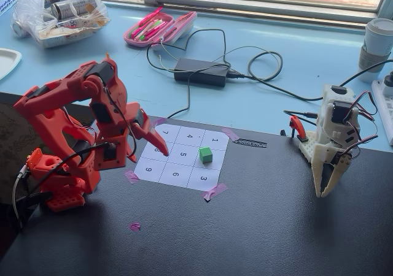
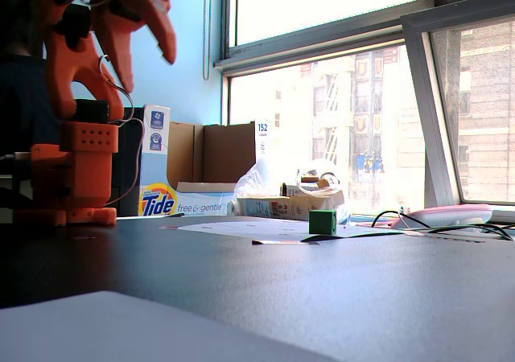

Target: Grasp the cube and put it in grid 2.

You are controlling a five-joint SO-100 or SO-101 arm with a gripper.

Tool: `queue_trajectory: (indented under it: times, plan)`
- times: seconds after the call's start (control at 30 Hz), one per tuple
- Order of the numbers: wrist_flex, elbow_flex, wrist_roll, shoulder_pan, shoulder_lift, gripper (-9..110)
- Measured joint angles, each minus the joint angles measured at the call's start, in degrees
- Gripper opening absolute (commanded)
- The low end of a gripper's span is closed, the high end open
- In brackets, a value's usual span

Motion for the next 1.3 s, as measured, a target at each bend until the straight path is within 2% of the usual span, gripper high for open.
queue_trajectory:
  times: [0.03, 0.17, 0.27, 0.3, 0.33, 0.87, 1.3]
  plan:
    - [-1.7, 5.1, -0.4, 0.4, 2.4, 25]
    - [-9.1, 23.0, -1.1, 0.5, 10.0, 20]
    - [-13.4, 31.6, -1.1, 0.2, 13.2, 8]
    - [-14.7, 34.0, -1.1, -0.5, 14.5, 2]
    - [-15.9, 36.1, -1.1, -0.9, 15.6, 0]
    - [-33.2, 62.6, 3.5, -6.3, 40.6, 0]
    - [-30.8, 68.2, 4.0, -6.4, 51.8, 0]
